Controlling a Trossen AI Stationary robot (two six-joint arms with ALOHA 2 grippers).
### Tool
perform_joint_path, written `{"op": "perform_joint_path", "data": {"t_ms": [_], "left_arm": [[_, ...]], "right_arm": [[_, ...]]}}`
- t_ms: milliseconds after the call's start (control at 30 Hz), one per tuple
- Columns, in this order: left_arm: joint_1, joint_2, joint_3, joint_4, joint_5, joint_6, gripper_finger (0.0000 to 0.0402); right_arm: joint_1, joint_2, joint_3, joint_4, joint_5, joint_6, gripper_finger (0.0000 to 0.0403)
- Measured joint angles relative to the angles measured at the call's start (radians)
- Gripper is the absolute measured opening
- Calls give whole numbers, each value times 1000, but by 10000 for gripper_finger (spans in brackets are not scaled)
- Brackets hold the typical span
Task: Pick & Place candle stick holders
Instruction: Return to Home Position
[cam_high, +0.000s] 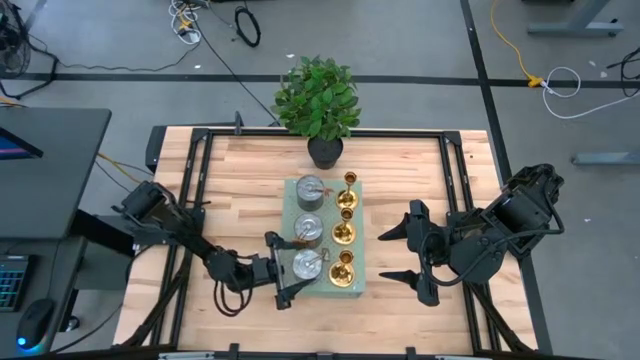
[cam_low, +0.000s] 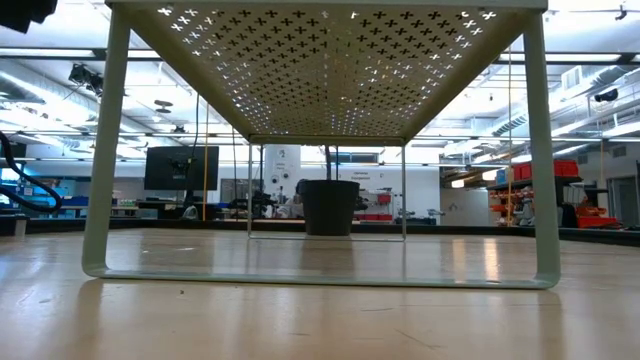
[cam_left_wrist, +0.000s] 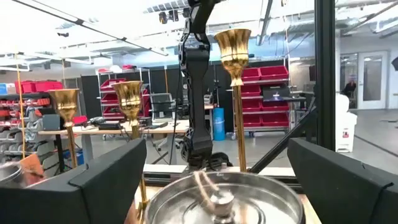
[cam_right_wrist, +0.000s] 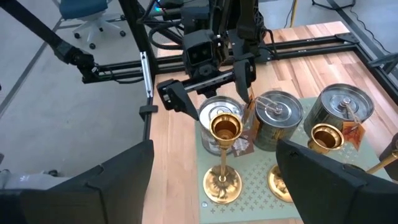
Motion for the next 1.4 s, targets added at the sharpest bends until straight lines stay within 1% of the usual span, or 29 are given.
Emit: {"op": "perform_joint_path", "data": {"t_ms": [167, 267, 367, 467, 533, 633, 667, 700, 833, 933, 1033, 1067, 1133, 1267, 1333, 1400], "left_arm": [[-7, -39, 46, -4, -36, 66, 399], [-21, -68, 81, -13, -125, 94, 399], [-52, -105, 120, -13, -213, 212, 399], [-92, -138, 166, -10, -346, 342, 399], [-117, -162, 188, -13, -472, 436, 399], [-153, -209, 213, -14, -651, 633, 399], [-165, -231, 214, -36, -682, 652, 399], [-177, -260, 214, -71, -692, 650, 399], [-218, -381, 215, -185, -676, 663, 399], [-216, -478, 193, -311, -678, 670, 399], [-202, -577, 106, -410, -685, 622, 399], [-196, -607, 67, -414, -683, 608, 399], [-186, -680, -22, -408, -644, 580, 399], [-183, -838, -206, -409, -502, 475, 399], [-175, -910, -284, -407, -476, 443, 399], [-155, -979, -358, -409, -482, 411, 399]], "right_arm": [[0, 0, 0, 1, 0, 0, 340], [0, 0, 0, 0, -1, 0, 340], [0, 0, 0, 0, -1, 0, 340], [0, 0, 0, 1, 11, -3, 340], [0, 0, 0, 0, 29, -19, 340], [0, 0, 0, -18, 38, -80, 340], [0, 0, 0, -26, 60, -83, 340], [0, -1, 0, -44, 112, -69, 340], [6, -22, -1, -242, 312, 64, 340], [30, -38, -28, -344, 411, 165, 340], [64, -74, -125, -349, 482, 218, 340], [72, -96, -173, -338, 500, 234, 340], [79, -153, -296, -310, 528, 283, 340], [90, -303, -620, -167, 532, 365, 340], [96, -399, -785, -64, 545, 385, 340], [100, -503, -943, 73, 552, 384, 340]]}}
